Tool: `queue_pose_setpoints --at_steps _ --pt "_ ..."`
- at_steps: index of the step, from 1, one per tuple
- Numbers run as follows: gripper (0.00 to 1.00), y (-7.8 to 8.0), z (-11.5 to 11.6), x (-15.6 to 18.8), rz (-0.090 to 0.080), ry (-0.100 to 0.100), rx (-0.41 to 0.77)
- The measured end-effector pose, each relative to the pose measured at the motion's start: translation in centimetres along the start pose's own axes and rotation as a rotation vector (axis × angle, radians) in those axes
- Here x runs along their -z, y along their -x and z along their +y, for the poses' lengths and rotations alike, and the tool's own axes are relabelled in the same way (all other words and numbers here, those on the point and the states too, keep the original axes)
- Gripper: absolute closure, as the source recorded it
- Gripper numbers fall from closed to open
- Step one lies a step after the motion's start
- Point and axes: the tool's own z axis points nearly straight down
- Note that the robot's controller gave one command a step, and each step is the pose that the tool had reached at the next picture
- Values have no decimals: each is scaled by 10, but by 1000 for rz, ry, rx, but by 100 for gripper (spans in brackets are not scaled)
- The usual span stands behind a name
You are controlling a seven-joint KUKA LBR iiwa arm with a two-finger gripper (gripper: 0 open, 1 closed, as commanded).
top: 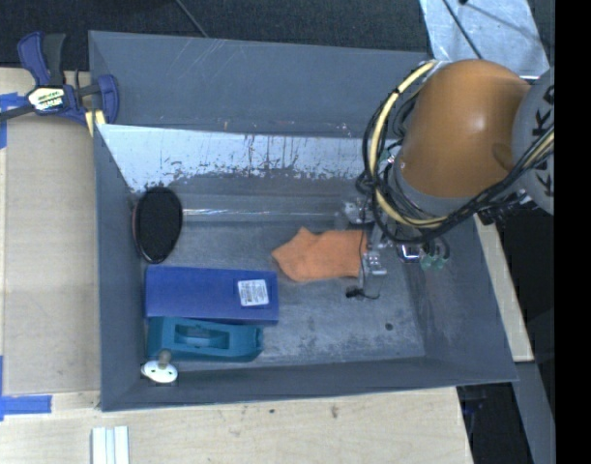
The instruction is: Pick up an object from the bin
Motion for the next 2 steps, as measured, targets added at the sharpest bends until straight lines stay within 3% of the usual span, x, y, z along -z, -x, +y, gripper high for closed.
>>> queue_pose_setpoints --at_steps 1,2 --pt "0 2 0 4 -9 0 0" --pt "0 35 8 -42 -16 1 -48"
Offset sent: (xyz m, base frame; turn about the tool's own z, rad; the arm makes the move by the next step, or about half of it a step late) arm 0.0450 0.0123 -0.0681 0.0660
